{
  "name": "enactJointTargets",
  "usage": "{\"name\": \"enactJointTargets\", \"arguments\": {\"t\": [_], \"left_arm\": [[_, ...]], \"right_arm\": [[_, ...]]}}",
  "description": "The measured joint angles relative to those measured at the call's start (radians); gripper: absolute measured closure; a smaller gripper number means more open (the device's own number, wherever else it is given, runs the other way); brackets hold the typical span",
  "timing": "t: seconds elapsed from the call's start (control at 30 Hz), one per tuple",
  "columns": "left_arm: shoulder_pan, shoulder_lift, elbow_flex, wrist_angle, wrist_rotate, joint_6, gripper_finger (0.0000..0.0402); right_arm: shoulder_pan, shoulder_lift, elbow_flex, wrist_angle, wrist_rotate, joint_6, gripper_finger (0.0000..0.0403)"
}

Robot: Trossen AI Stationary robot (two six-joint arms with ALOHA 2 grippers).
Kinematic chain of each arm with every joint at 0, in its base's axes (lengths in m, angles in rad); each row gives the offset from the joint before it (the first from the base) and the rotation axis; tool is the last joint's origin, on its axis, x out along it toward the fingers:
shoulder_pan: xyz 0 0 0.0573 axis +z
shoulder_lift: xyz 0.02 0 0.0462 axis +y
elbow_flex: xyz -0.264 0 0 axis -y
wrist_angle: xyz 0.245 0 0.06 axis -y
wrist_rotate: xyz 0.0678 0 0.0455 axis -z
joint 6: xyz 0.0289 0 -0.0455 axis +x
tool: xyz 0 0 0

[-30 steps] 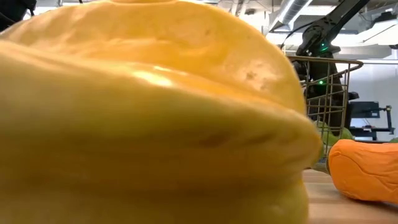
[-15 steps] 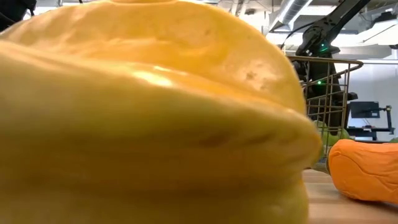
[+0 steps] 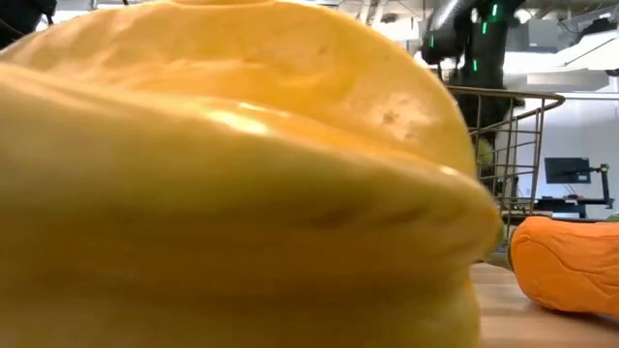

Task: Build produce basket
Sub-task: Put the green chayote into the gold wire basket

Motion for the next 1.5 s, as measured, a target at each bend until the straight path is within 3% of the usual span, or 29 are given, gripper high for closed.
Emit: {"name": "enactJointTargets", "arguments": {"t": [0.13,0.27,0.47,0.63,1.07,1.5], "left_arm": [[0.000,0.000,0.000,0.000,0.000,0.000,0.0402],[0.000,0.000,0.000,0.000,0.001,0.000,0.0401],[0.000,0.000,0.000,0.000,0.002,0.000,0.0402],[0.000,0.000,0.000,0.000,0.006,0.000,0.0401],[0.000,0.000,0.000,0.000,0.006,0.010,0.0401],[0.000,0.000,0.000,-0.001,0.025,0.019,0.0401]], "right_arm": [[0.132,-0.058,0.138,0.021,-0.097,0.054,0.0261],[0.312,-0.067,0.240,0.045,-0.106,0.144,0.0261],[0.587,0.003,0.294,0.127,-0.024,0.260,0.0261],[0.728,0.120,0.296,0.150,0.022,0.307,0.0261],[0.788,0.456,0.296,0.145,0.007,0.269,0.0261],[0.781,0.604,0.295,0.083,-0.062,0.208,0.0261]]}}
